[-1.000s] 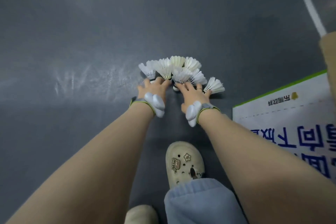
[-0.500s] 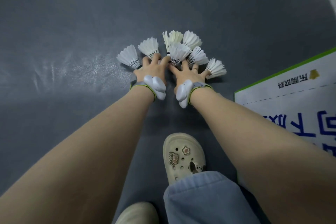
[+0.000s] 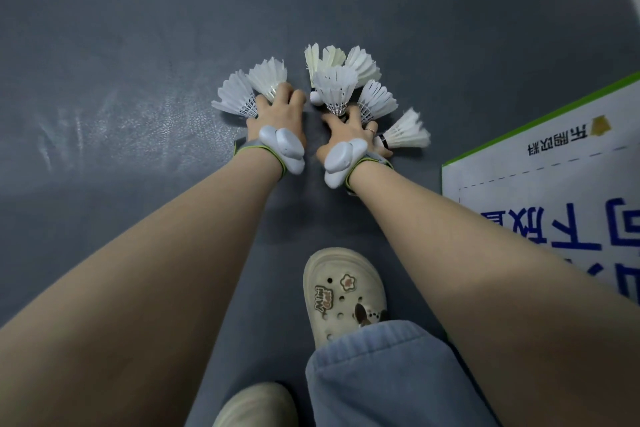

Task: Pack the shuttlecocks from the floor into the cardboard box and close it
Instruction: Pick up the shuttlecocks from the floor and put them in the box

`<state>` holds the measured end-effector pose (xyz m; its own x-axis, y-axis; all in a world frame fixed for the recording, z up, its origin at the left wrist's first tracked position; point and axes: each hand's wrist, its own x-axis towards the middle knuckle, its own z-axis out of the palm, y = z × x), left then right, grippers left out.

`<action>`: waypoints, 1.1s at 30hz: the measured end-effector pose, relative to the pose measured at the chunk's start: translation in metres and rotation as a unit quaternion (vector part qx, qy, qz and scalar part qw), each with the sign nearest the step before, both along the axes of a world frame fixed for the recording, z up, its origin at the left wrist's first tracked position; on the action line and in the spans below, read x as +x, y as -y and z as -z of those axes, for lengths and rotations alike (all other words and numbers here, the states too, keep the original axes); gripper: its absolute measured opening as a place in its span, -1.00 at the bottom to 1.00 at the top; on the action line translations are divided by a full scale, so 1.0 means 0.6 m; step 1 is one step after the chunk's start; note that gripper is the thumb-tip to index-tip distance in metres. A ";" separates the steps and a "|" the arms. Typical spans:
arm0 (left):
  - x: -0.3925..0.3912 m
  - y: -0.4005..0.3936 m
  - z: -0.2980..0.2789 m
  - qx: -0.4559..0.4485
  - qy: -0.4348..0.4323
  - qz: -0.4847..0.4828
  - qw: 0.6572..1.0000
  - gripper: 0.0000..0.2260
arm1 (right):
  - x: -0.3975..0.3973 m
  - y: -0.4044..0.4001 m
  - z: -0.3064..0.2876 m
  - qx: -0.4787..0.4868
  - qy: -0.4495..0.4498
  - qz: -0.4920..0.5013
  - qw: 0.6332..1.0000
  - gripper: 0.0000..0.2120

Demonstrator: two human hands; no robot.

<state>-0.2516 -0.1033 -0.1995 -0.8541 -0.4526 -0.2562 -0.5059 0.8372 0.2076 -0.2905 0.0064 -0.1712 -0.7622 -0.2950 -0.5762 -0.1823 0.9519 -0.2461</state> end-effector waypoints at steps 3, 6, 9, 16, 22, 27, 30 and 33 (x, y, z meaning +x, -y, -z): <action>-0.001 0.005 -0.005 -0.001 0.010 0.016 1.000 -0.60 | 0.001 -0.014 0.006 0.004 -0.029 -0.024 0.999 -0.44; -0.005 0.009 -0.004 0.006 0.049 0.044 0.998 -0.58 | 0.001 -0.022 0.012 -0.001 -0.049 -0.030 0.998 -0.46; -0.006 0.010 0.003 0.005 0.082 0.057 0.995 -0.56 | 0.004 -0.026 0.014 -0.003 -0.057 -0.038 0.998 -0.48; 0.004 0.009 0.007 -0.010 0.082 0.011 0.997 -0.54 | 0.005 -0.035 0.007 0.015 -0.066 -0.033 0.997 -0.53; 0.033 0.021 -0.038 -0.026 0.068 0.016 0.997 -0.55 | 0.029 -0.032 -0.024 0.036 -0.098 -0.009 0.995 -0.53; 0.071 0.034 -0.143 -0.039 0.076 0.002 0.996 -0.51 | 0.058 -0.017 -0.130 0.056 -0.056 -0.036 0.996 -0.51; 0.087 0.019 -0.187 -0.030 0.096 0.027 0.995 -0.47 | 0.068 -0.012 -0.179 0.052 0.005 -0.023 0.998 -0.52; 0.114 0.002 -0.285 -0.035 0.079 0.005 0.996 -0.45 | 0.087 -0.012 -0.260 0.005 0.004 -0.004 1.000 -0.61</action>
<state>-0.1833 -0.1044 -0.0286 -0.8106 -0.4655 -0.3554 -0.5186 0.8524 0.0665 -0.2384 0.0134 -0.0152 -0.7550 -0.2948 -0.5857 -0.1872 0.9530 -0.2384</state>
